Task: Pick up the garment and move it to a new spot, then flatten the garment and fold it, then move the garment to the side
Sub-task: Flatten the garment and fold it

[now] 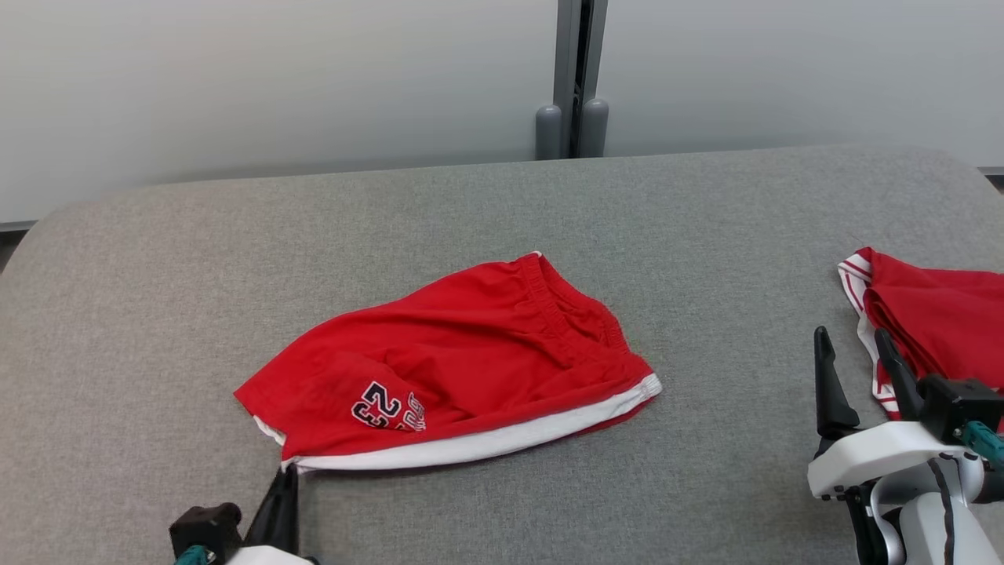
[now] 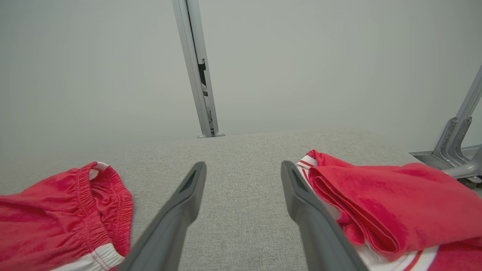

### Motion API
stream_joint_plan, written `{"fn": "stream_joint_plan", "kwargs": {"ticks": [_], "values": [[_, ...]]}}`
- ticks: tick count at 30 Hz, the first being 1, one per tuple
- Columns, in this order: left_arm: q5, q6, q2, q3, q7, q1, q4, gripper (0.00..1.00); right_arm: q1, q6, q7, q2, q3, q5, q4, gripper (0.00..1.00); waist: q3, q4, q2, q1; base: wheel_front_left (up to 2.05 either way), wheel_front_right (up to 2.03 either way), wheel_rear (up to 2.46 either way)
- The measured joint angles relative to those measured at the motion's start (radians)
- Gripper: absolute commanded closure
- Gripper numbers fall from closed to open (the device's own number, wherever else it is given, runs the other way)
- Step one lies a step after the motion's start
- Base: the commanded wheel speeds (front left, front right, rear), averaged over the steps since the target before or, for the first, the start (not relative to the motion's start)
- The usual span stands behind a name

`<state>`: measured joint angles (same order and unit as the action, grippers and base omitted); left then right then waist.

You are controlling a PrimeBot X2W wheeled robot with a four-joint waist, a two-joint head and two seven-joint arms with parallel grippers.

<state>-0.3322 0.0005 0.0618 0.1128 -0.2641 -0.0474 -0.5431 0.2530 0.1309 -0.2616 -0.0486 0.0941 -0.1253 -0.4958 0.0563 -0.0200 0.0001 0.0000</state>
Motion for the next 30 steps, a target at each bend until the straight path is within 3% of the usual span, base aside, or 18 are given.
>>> {"fn": "stream_joint_plan", "kwargs": {"ticks": [1, 2, 3, 4, 5, 16, 30], "values": [[0.012, -0.001, 0.006, -0.016, 0.0, 0.0, -0.008, 1.0, -0.002, 0.0, 0.0, 0.0, -0.003, -0.002, -0.001, 0.0, -0.004, -0.002, 0.0, 0.0, 0.0, 0.0, 0.0], [0.027, -0.001, 0.01, -0.031, 0.0, 0.0, -0.015, 0.84, -0.005, 0.0, 0.0, 0.0, -0.006, -0.004, -0.002, 0.0, -0.008, -0.005, 0.0, 0.0, 0.0, 0.0, 0.0], [0.03, -0.001, 0.009, -0.05, 0.0, -0.001, -0.021, 0.52, -0.009, 0.0, 0.0, 0.0, -0.01, -0.006, -0.002, 0.0, -0.011, -0.008, 0.0, 0.0, 0.0, 0.0, 0.0], [0.041, 0.0, 0.011, -0.066, 0.0, -0.001, -0.025, 0.09, -0.014, 0.0, 0.0, 0.0, -0.016, -0.008, -0.003, 0.0, -0.015, -0.011, 0.0, 0.0, 0.0, 0.0, 0.0], [0.049, 0.002, 0.011, -0.085, 0.0, -0.001, -0.024, 0.0, -0.019, 0.0, 0.0, 0.0, -0.02, -0.01, -0.003, 0.0, -0.018, -0.015, 0.0, 0.0, 0.0, 0.0, 0.0], [0.139, 0.019, -0.007, -0.182, 0.0, 0.027, 0.069, 0.0, -0.081, 0.0, 0.0, 0.0, -0.11, -0.004, 0.07, 0.0, -0.05, -0.036, 0.0, 0.0, 0.0, 0.0, 0.0], [0.161, 0.013, -0.013, -0.144, 0.0, 0.094, 0.099, 0.0, -0.177, 0.0, 0.0, 0.001, -0.2, -0.043, 0.109, 0.0, -0.089, -0.007, 0.0, 0.0, 0.0, 0.0, 0.0]]}}
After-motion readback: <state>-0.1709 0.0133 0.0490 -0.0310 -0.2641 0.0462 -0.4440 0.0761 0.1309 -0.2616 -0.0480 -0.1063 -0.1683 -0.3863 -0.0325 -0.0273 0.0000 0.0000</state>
